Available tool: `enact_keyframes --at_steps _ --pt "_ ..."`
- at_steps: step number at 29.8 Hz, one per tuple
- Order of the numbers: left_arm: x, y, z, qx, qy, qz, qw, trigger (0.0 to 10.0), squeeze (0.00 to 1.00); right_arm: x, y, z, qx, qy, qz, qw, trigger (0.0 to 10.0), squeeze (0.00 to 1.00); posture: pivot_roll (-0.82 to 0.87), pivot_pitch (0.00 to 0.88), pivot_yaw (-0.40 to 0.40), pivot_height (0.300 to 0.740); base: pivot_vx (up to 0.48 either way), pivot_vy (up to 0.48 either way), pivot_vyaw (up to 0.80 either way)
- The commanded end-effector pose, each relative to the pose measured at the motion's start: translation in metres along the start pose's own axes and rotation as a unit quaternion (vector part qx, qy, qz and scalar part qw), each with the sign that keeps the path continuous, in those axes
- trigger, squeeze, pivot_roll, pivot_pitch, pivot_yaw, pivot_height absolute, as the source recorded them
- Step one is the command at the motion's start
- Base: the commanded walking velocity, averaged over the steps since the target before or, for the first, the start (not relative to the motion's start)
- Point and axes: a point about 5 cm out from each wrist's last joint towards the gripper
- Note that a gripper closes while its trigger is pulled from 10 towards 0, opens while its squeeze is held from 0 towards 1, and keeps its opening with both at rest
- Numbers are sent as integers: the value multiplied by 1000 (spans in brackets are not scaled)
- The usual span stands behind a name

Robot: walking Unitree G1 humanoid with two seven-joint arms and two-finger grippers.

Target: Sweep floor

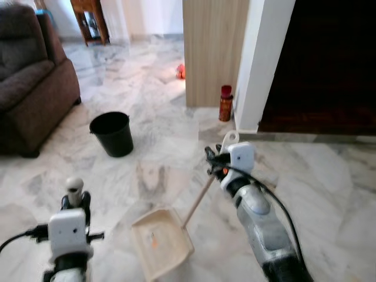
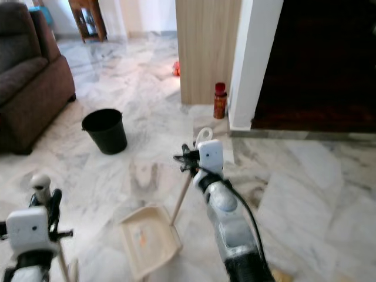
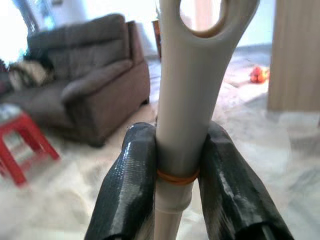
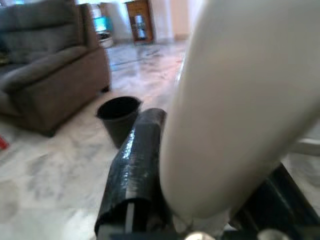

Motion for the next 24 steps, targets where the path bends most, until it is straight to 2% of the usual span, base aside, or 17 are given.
enact_keyframes --at_steps 1,2,4,8,15,20,23,24 --pt "5 1 11 32 -71 -5 997 10000 0 21 5 6 9 -9 -40 999 10000 0 -43 26 53 740 0 0 0" --pt "5 1 11 32 -71 -5 997 10000 0 21 5 6 9 -9 -40 999 10000 0 -43 26 53 740 0 0 0" --pt "5 1 20 61 -105 -6 993 10000 0 21 5 7 10 -8 -40 999 10000 0 -41 30 52 740 0 0 0" --pt "3 0 23 69 -114 -4 991 10000 0 21 5 7 12 -7 -40 999 10000 0 -41 30 52 740 0 0 0" --pt "0 0 25 79 -190 1 979 10000 0 21 6 10 25 -5 -37 999 10000 0 -40 33 49 740 0 0 0" --pt "0 0 28 87 -185 1 979 10000 0 21 6 10 25 -3 -34 999 10000 0 -40 33 50 740 0 0 0" --pt "1 0 29 83 -172 0 981 10000 0 20 6 10 17 34 -24 999 10000 0 -39 34 50 740 0 0 0" --pt "1 1 27 76 -166 3 983 10000 0 19 7 9 13 61 -18 998 10000 0 -38 35 50 740 0 0 0"
Point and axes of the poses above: a point about 5 cm out from each wrist's last joint towards the gripper, its own y axis pointing out of the wrist towards the gripper, its own x axis along the axis of the wrist's last joint, z = x × y, and after that the axes turned 8 degrees about -y, right-handed
